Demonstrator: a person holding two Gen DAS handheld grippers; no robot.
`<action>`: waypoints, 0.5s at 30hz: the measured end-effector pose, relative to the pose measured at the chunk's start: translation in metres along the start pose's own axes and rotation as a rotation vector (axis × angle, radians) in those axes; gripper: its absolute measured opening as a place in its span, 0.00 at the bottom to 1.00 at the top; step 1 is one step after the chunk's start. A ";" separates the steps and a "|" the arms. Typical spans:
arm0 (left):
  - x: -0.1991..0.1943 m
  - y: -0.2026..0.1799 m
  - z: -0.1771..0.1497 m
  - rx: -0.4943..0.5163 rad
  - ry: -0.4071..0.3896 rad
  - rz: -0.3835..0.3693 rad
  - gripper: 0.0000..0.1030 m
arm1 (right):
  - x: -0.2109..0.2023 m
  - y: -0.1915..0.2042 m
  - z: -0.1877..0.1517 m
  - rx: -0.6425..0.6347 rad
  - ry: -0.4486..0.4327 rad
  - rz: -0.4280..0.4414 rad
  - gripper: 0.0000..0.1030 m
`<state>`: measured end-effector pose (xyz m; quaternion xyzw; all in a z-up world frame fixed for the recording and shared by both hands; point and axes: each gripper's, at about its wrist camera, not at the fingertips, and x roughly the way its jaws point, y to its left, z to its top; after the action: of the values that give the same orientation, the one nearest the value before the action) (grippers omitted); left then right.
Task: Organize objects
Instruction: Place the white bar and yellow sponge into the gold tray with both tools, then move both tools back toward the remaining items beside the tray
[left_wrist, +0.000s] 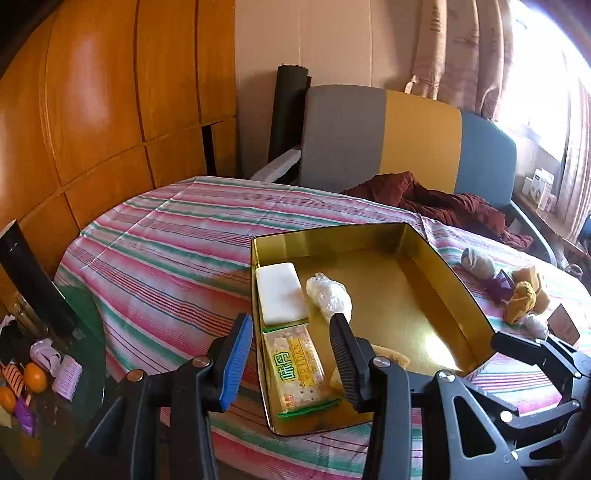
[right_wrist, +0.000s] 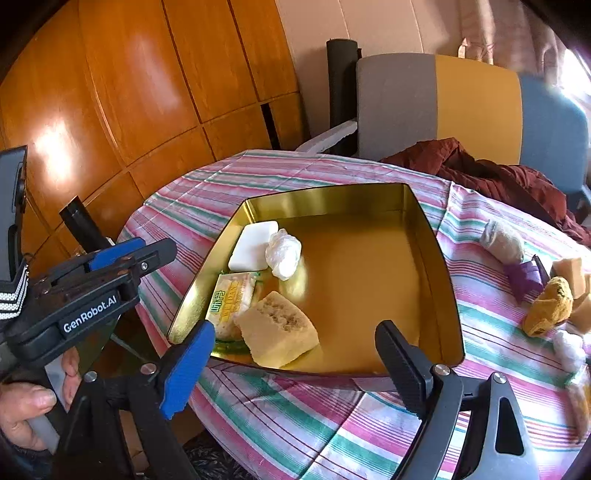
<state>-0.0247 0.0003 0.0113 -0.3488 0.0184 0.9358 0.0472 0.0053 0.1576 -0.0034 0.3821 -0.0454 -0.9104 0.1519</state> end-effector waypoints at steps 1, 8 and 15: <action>-0.001 -0.002 0.000 0.007 0.001 -0.001 0.43 | -0.001 -0.001 0.000 0.003 -0.004 -0.003 0.87; -0.004 -0.013 -0.002 0.040 0.007 -0.017 0.43 | -0.007 -0.011 -0.002 0.026 -0.017 -0.012 0.88; -0.006 -0.026 -0.004 0.072 0.016 -0.034 0.43 | -0.010 -0.022 -0.006 0.055 -0.017 -0.029 0.88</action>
<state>-0.0150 0.0253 0.0120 -0.3546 0.0465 0.9308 0.0757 0.0106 0.1823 -0.0048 0.3788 -0.0662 -0.9142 0.1278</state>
